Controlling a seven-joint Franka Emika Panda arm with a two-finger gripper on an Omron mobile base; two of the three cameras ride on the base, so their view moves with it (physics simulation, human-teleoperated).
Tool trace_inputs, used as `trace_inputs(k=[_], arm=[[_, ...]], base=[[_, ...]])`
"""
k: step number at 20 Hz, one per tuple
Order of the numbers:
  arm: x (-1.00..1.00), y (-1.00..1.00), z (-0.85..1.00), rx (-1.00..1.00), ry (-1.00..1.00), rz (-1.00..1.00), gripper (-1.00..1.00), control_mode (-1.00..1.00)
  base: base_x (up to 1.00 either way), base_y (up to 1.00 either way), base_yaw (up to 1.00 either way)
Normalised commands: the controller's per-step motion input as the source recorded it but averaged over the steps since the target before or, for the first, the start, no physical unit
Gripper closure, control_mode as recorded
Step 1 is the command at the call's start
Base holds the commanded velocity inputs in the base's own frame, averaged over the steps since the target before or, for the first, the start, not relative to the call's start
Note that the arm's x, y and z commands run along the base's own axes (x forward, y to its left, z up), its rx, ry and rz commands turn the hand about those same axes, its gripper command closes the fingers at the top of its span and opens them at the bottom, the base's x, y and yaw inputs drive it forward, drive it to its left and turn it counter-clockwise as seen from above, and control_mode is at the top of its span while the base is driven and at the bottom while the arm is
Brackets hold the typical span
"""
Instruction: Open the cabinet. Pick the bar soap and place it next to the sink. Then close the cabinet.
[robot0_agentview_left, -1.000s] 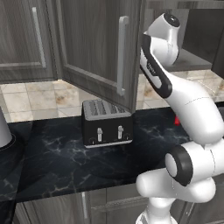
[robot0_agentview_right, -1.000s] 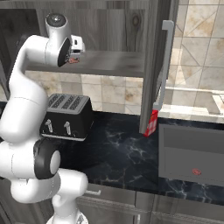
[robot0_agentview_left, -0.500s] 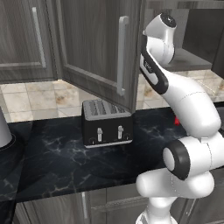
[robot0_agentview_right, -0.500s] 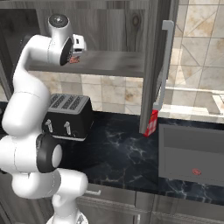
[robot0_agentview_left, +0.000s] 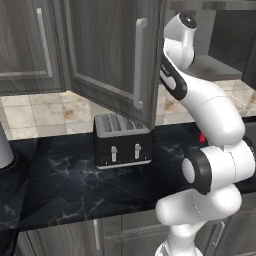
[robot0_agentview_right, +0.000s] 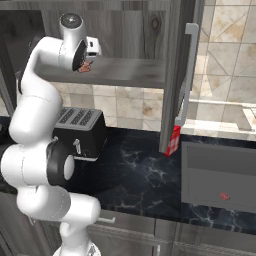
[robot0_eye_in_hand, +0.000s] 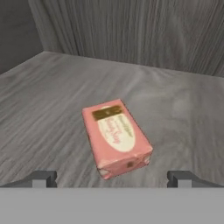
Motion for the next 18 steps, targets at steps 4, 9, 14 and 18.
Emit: trace_inputs(k=[4, 9, 14, 18], arm=[[0.09, 0.00, 0.00, 0.00, 0.00, 0.00, -1.00, -1.00], [0.00, 0.00, -0.05, 0.00, 0.00, 0.00, -1.00, -1.00], [0.01, 0.00, -0.15, 0.00, 0.00, 0.00, -1.00, -1.00], [0.12, 0.00, -0.28, 0.00, 0.00, 0.00, -1.00, -1.00]], base=[[0.00, 0.00, 0.00], [0.00, 0.00, 0.00], [0.00, 0.00, 0.00], [0.00, 0.00, 0.00]])
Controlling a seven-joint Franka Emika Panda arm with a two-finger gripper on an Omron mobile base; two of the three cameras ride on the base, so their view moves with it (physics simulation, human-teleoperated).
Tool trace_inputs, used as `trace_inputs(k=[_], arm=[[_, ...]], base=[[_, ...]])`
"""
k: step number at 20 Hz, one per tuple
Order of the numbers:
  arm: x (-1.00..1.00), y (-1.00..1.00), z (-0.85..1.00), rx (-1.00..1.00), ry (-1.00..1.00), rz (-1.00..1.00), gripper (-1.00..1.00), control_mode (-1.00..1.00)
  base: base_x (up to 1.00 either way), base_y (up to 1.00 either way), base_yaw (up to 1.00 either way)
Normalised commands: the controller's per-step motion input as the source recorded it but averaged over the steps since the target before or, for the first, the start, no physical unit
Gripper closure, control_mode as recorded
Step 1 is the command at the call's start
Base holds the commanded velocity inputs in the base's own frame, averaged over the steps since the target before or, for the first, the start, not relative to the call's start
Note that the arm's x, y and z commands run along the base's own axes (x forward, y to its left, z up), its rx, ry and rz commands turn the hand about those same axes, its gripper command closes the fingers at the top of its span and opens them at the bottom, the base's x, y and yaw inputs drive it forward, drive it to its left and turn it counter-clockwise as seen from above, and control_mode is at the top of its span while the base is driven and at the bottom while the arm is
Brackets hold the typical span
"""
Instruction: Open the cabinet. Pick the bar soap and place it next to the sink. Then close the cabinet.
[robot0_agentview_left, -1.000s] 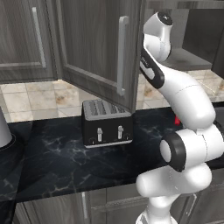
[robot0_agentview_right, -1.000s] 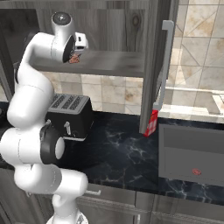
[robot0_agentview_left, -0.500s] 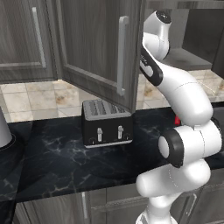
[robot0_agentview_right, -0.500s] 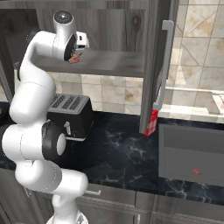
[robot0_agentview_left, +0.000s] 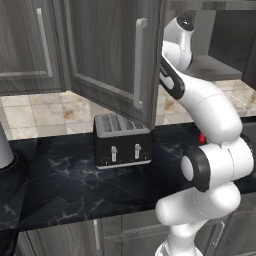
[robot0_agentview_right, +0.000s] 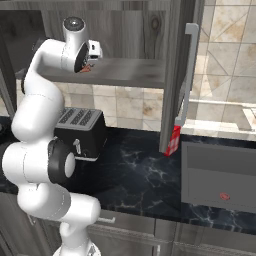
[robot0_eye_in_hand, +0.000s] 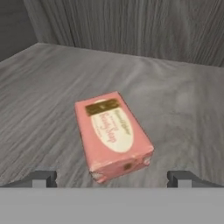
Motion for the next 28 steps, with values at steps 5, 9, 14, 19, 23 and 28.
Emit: trace_inputs(k=[5, 9, 14, 19, 23, 28], arm=[[0.20, 0.00, -0.09, 0.00, 0.00, 0.00, -1.00, -1.00], [0.17, 0.00, 0.00, 0.00, 0.00, 0.00, -1.00, -1.00], [0.16, 0.00, 0.01, 0.00, 0.00, 0.00, -1.00, -1.00], [0.07, 0.02, 0.02, 0.00, 0.00, 0.00, -1.00, -1.00], [0.00, 0.14, 0.00, 0.00, 0.00, 0.00, -1.00, -1.00], [0.00, 0.19, 0.00, 0.00, 0.00, 0.00, -1.00, -1.00]], base=[[0.00, 0.00, 0.00], [0.00, 0.00, 0.00], [0.00, 0.00, 0.00], [0.00, 0.00, 0.00], [0.00, 0.00, 0.00], [0.00, 0.00, 0.00]])
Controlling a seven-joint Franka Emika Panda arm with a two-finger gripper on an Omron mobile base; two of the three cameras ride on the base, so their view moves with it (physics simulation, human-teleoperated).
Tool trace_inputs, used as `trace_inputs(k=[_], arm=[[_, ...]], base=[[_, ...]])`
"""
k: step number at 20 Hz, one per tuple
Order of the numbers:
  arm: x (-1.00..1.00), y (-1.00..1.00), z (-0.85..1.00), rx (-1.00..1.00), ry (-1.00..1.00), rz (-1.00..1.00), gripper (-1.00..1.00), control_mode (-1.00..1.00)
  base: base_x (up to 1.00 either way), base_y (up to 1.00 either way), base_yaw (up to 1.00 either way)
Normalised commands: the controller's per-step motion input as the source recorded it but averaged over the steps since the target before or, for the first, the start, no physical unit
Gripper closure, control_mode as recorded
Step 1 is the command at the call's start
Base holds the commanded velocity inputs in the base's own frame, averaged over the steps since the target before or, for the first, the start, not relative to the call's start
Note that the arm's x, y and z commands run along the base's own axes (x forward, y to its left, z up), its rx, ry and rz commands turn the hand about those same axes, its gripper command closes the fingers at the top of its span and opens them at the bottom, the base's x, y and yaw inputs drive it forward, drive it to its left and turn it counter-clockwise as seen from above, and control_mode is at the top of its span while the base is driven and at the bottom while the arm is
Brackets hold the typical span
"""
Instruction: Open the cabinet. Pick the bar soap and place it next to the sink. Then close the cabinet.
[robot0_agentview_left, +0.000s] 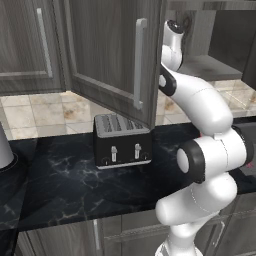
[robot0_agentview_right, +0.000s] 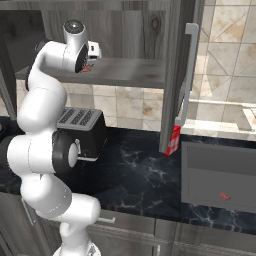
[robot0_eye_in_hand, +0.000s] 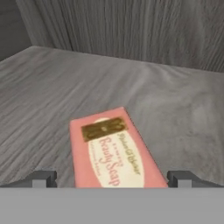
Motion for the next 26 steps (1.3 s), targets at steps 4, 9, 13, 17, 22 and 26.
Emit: trace_inputs(k=[4, 9, 13, 17, 22, 26], arm=[[0.00, 0.08, -0.03, 0.00, 0.00, 0.00, -1.00, -1.00], [0.00, 0.00, -0.06, 0.00, 0.00, 0.00, -1.00, -1.00], [0.00, 0.00, -0.06, 0.00, 0.00, 0.00, -1.00, -1.00], [0.00, 0.00, -0.27, 0.00, 0.00, 0.00, -1.00, -1.00], [0.00, 0.00, -0.01, 0.00, 0.00, 0.00, 1.00, -1.00], [0.00, 0.00, 0.00, 0.00, 0.00, 0.00, 1.00, -1.00]], base=[[0.00, 0.00, 0.00], [0.00, 0.00, 0.00], [0.00, 0.00, 0.00], [0.00, 0.00, 0.00], [0.00, 0.00, 0.00], [0.00, 0.00, 0.00]])
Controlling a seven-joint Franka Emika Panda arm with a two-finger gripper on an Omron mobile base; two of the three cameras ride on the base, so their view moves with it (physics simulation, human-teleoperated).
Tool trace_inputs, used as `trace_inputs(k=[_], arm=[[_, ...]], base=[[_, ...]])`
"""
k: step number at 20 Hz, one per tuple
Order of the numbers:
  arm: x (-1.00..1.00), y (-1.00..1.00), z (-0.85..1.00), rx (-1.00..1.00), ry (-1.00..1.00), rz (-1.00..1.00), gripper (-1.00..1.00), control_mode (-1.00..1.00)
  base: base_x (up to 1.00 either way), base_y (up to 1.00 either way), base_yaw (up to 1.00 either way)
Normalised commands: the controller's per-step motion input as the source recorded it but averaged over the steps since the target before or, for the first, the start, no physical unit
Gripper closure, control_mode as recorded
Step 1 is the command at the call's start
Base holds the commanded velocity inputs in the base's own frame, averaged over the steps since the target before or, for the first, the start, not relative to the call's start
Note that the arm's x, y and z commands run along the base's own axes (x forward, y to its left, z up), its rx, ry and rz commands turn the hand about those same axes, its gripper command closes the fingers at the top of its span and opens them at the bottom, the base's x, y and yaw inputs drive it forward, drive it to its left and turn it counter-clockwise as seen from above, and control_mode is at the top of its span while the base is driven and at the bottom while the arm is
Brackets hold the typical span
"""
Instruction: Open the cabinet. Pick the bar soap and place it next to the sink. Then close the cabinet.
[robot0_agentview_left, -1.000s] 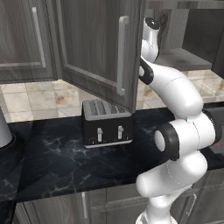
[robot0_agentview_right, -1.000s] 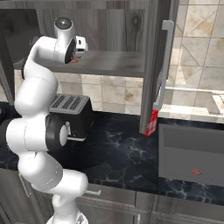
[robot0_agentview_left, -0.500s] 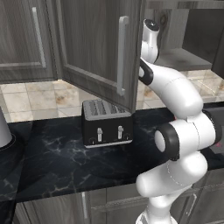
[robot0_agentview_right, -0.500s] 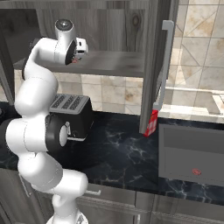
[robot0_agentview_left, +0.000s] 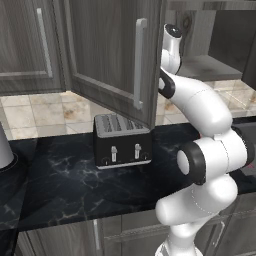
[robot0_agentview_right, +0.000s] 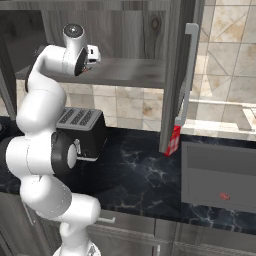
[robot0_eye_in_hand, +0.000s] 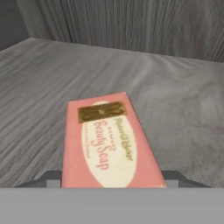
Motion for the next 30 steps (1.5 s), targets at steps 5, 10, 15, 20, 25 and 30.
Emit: trace_inputs(k=[5, 10, 15, 20, 25, 30], arm=[[0.00, 0.00, 0.00, 0.00, 0.00, 0.00, 1.00, -1.00], [-0.18, -0.02, 0.00, 0.01, 0.00, 0.00, 1.00, -1.00], [-0.68, -0.33, 0.00, 0.04, -0.13, -0.03, 1.00, -1.00], [-0.72, -0.44, 0.00, 0.02, -0.17, -0.06, 1.00, -1.00], [-0.74, -0.38, 0.00, 0.01, -0.05, -0.05, 1.00, -1.00], [-0.61, -0.30, 0.00, 0.00, 0.00, -0.06, 1.00, -1.00]], base=[[0.00, 0.00, 0.00], [0.00, 0.00, 0.00], [0.00, 0.00, 0.00], [0.00, 0.00, 0.00], [0.00, 0.00, 0.00], [0.00, 0.00, 0.00]])
